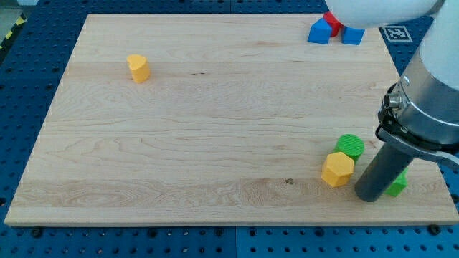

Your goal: Move the hexagon towards the center

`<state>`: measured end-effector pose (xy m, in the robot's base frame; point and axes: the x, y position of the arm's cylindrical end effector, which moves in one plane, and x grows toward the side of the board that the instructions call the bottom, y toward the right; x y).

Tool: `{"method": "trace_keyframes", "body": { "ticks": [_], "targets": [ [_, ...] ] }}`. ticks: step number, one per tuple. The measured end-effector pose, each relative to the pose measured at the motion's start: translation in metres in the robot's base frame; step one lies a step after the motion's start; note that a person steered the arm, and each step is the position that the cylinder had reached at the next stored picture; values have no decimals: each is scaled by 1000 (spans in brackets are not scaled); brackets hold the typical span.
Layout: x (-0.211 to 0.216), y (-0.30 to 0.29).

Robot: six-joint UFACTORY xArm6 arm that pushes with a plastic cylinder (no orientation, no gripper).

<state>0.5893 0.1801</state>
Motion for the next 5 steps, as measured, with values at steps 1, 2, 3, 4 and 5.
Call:
{"method": "trace_keyframes", "body": {
  "ticks": [1, 2, 3, 4, 5],
  "targets": [
    [0, -3],
    [0, -21],
    [-3, -41],
    [-5, -43],
    [-5, -32]
  ]
}}
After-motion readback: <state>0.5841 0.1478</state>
